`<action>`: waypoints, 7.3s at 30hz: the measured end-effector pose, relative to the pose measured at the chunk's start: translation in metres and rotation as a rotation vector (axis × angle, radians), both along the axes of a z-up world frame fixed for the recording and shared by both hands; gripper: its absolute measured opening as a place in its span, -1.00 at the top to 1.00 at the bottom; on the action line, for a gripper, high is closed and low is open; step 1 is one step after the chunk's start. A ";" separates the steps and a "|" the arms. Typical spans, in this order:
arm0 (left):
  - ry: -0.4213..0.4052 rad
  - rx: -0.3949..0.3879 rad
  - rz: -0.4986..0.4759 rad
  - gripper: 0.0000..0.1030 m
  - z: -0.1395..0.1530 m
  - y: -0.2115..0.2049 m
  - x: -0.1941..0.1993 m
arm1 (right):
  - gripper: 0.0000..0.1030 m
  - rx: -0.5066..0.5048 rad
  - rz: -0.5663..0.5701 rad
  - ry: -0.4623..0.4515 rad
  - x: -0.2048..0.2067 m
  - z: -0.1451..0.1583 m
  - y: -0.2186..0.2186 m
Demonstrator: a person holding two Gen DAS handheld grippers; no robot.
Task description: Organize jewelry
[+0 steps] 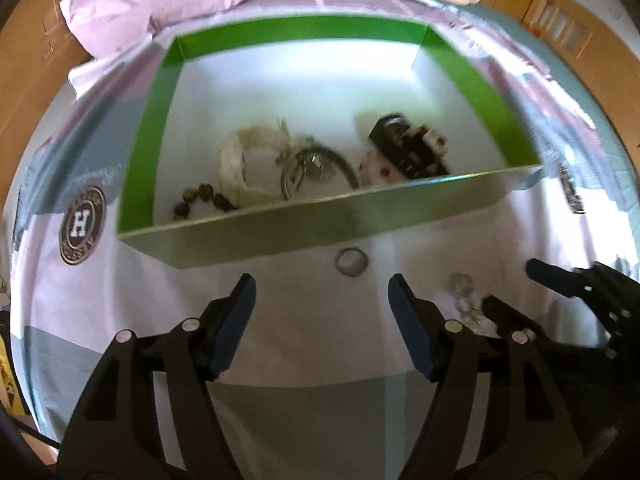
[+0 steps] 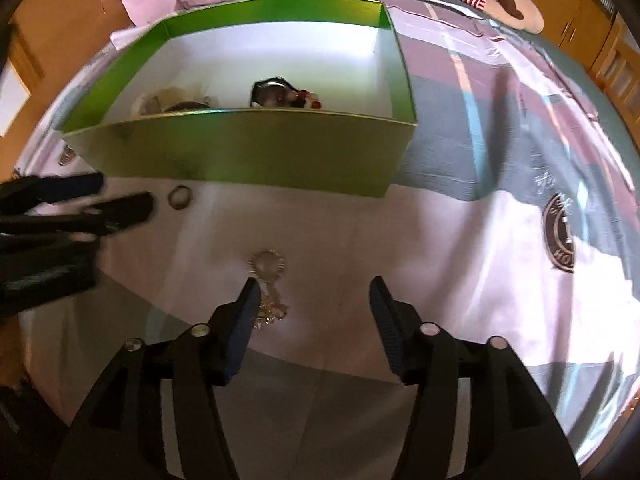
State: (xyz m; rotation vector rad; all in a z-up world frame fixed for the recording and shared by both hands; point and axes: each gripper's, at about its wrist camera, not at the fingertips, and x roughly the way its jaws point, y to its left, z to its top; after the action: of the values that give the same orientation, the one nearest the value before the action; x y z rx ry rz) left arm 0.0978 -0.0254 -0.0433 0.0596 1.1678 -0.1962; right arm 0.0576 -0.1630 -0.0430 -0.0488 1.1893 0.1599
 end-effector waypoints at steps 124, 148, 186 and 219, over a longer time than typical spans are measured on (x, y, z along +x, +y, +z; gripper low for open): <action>-0.002 0.032 -0.054 0.61 0.002 -0.001 -0.005 | 0.60 0.038 0.097 -0.048 -0.016 -0.007 0.000; -0.264 -0.004 0.027 0.61 0.083 0.022 0.025 | 0.60 0.134 0.070 -0.284 0.070 0.085 0.018; -0.271 0.056 0.097 -0.89 0.060 0.028 0.042 | -0.93 0.039 -0.070 -0.339 0.060 0.072 0.005; -0.241 0.050 0.108 -0.91 0.056 0.028 0.042 | -0.93 0.039 -0.075 -0.339 0.061 0.069 0.005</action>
State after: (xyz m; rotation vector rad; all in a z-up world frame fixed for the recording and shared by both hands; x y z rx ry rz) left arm 0.1399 0.0025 0.0124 0.0621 0.9331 -0.0624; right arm 0.1182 -0.1578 0.0261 0.0028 0.8479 0.1036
